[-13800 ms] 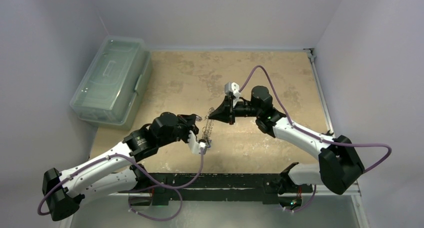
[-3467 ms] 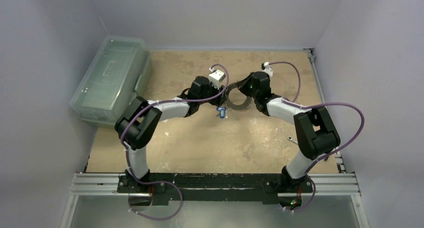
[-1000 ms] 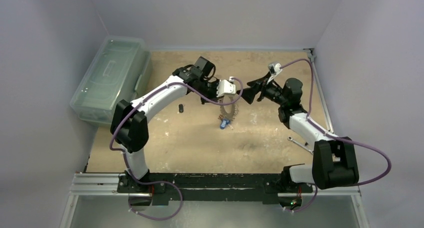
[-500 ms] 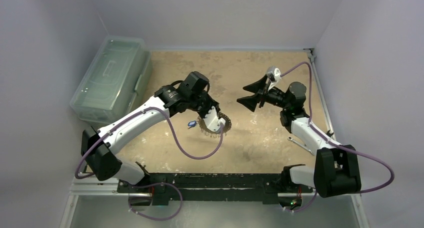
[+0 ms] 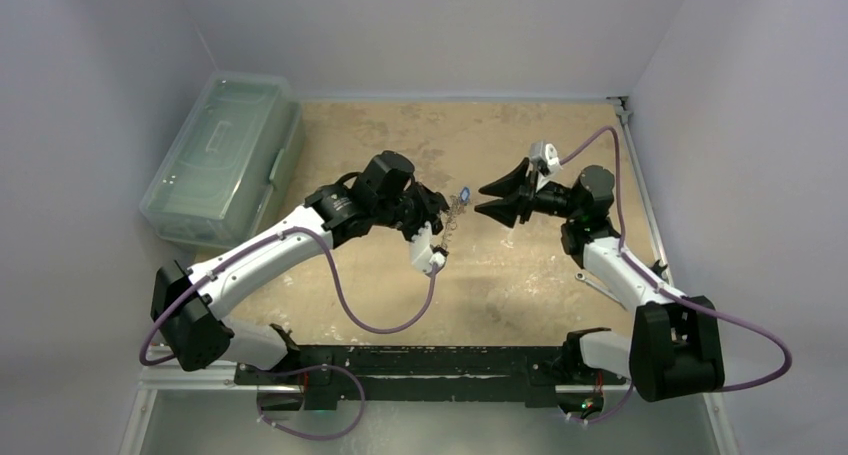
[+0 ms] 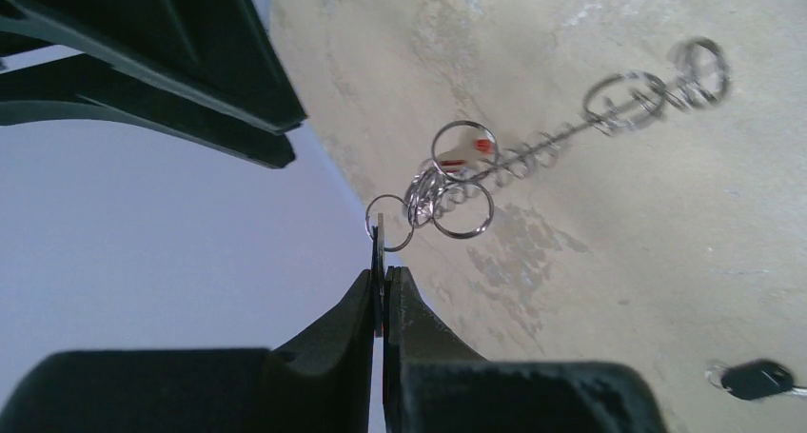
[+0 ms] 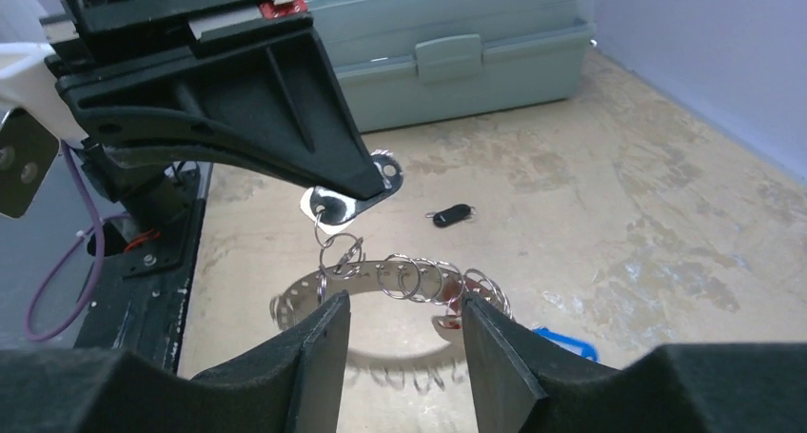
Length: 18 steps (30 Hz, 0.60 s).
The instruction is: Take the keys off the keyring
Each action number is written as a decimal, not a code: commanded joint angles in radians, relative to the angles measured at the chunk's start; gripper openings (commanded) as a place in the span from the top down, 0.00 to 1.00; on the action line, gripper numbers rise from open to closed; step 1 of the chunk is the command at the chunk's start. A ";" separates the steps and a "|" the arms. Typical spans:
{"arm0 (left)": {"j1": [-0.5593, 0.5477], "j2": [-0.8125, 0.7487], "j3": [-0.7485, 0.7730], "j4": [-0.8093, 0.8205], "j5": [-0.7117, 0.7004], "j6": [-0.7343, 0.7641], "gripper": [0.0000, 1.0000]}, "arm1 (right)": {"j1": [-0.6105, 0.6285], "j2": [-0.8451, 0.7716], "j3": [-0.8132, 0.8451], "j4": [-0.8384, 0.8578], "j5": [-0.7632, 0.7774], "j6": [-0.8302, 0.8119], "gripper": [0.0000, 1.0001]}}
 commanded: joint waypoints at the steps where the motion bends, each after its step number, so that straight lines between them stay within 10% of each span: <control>1: -0.010 -0.039 0.002 0.106 0.054 0.008 1.00 | 0.021 -0.023 -0.011 0.025 -0.049 -0.040 0.51; 18: -0.027 -0.037 0.015 0.118 0.063 -0.076 1.00 | 0.140 0.009 0.024 -0.116 -0.046 -0.162 0.61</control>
